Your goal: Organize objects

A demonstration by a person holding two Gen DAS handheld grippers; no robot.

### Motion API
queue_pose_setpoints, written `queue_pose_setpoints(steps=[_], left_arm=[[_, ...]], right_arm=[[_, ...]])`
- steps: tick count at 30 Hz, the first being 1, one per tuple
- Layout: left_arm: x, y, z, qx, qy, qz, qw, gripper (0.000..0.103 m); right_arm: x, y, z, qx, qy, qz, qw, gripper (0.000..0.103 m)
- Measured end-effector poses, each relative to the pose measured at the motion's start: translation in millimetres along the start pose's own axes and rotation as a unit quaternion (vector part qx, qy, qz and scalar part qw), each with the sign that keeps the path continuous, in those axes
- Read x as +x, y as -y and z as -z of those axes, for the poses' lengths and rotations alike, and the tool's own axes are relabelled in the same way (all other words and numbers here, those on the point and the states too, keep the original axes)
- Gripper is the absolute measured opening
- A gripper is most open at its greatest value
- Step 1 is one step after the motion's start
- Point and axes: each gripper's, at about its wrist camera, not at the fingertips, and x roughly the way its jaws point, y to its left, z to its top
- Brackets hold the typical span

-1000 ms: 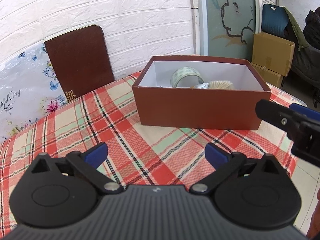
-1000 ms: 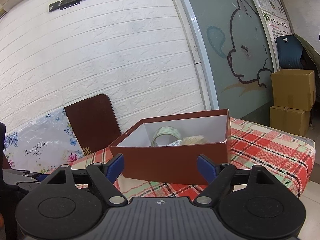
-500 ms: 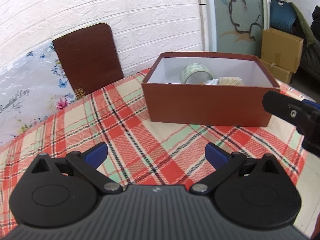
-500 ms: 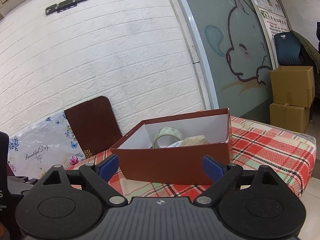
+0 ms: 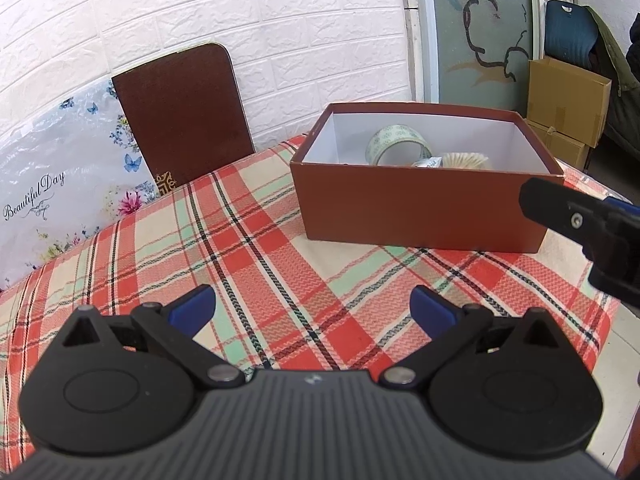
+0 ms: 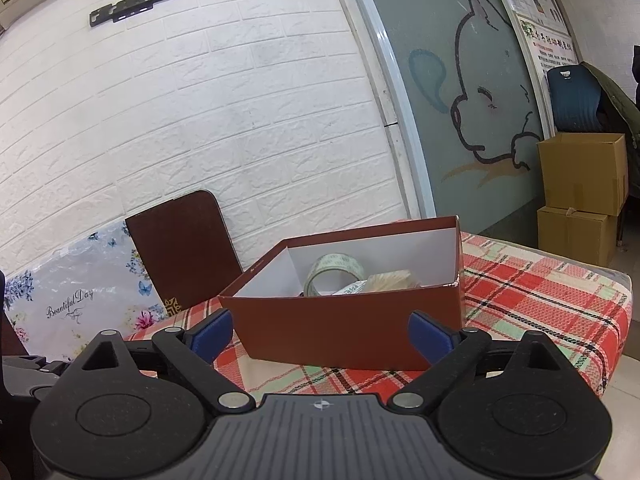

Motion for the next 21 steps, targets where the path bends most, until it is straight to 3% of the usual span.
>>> queue_pose_setpoints(steps=[21], left_arm=[[1, 2, 6, 0.011, -0.006, -0.01, 0.9999, 0.103]], right_arm=[[-1, -12, 7, -0.002, -0.005, 0.013, 1.0, 0.096]])
